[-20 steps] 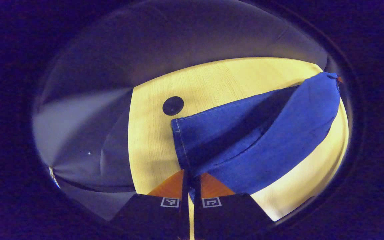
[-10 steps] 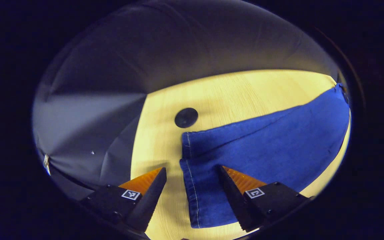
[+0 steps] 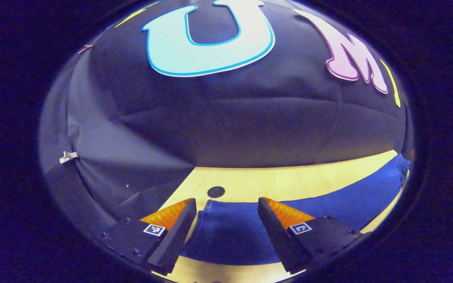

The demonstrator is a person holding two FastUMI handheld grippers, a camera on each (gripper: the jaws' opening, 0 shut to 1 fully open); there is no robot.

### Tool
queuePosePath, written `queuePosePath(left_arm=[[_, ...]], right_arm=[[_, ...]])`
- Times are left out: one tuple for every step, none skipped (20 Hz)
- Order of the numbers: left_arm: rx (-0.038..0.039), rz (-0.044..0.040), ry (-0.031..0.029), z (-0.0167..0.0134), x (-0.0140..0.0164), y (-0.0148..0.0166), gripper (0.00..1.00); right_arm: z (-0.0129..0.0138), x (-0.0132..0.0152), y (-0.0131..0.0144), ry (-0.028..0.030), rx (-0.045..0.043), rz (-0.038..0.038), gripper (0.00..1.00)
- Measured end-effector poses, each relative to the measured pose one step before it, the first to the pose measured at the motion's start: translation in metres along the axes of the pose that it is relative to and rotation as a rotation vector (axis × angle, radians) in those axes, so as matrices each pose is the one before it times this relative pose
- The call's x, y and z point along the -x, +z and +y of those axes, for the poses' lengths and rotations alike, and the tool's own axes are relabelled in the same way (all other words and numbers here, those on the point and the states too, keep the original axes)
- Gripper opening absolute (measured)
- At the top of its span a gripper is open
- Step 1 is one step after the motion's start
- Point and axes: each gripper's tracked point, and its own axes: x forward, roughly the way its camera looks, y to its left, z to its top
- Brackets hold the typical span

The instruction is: Grasp the waist and the cuffs of the jeans and fold them to make the two legs overlap; first hold the waist and fold one-third of the jeans toward the cuffs, then hold the cuffs and fold the remaining one-third in the same direction to finish folding.

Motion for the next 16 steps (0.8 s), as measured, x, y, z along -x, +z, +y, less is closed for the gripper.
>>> queuePosePath(left_arm=[[-0.01806,-0.0032,-0.02093,-0.00223,-0.001,0.00003,0.98],[-0.00831,0.00182,-0.02605,-0.00158,-0.00144,0.00133,0.98],[0.00629,0.0011,-0.03374,-0.00227,-0.00327,0.00232,0.98],[0.01983,0.00155,-0.03999,-0.00137,-0.00072,0.00132,0.98],[0.01959,-0.00215,-0.03817,0.00019,-0.00079,0.00343,0.98],[0.00638,0.00494,-0.02495,0.00233,0.00052,0.00154,0.98],[-0.00868,0.00433,-0.00595,0.00343,-0.00024,0.00143,0.98],[-0.007,-0.00068,-0.01576,0.00037,-0.00118,0.00237,0.98],[0.00315,0.00009,-0.0259,-0.0032,-0.00009,-0.00173,0.98],[0.00519,0.0007,-0.02229,0.0017,0.00486,0.0028,0.98],[0.003,-0.00045,-0.01124,0.00306,0.00427,0.00218,0.98],[0.00214,0.00585,-0.00522,-0.00224,-0.00107,-0.00206,0.99],[0.00334,0.00872,-0.00172,0.00141,0.00027,0.00066,0.98],[0.00642,0.00777,-0.00005,-0.00166,0.00181,0.00122,0.98],[0.00793,0.0062,-0.00168,0.00065,0.0013,0.00122,0.98],[0.00738,0.00765,0.0002,-0.00049,-0.00031,-0.00183,0.98]], right_arm=[[-0.00284,-0.00435,-0.00836,-0.00767,-0.04917,0.02167,0.97],[-0.00254,-0.00648,-0.00851,-0.01092,-0.04626,0.02678,0.97],[-0.00196,-0.00726,-0.00812,-0.00356,-0.05502,0.02636,0.97],[-0.00375,-0.00868,-0.0069,-0.01398,-0.05048,0.01761,0.98],[-0.00653,-0.00984,-0.00436,-0.02004,-0.04153,0.01067,0.99],[-0.00509,-0.00648,-0.00134,-0.01557,-0.02301,0.00571,0.99],[-0.00479,-0.00797,-0.00087,-0.02271,-0.01814,0.00334,0.98],[-0.00317,-0.00875,0.0006,-0.01664,-0.02102,-0.00526,0.99],[-0.00203,-0.00757,-0.00376,-0.01626,-0.01553,0.00614,0.99],[-0.00218,-0.00578,-0.01042,-0.01533,-0.02588,0.03005,0.98],[-0.00075,-0.00543,-0.01264,-0.01051,-0.0269,0.04827,0.98],[0.00146,0.00006,0.00791,-0.00251,-0.008,-0.04318,0.98],[0.00026,-0.0054,0.00425,-0.00478,-0.01102,-0.0141,1.0],[0.00424,0.00376,-0.00256,0.01572,-0.02401,0.01614,1.0],[0.00245,0.00105,0.00145,0.00397,-0.01125,0.00007,1.0],[0.00206,0.0003,0.00365,0.00926,0.00179,-0.01102,0.82]])
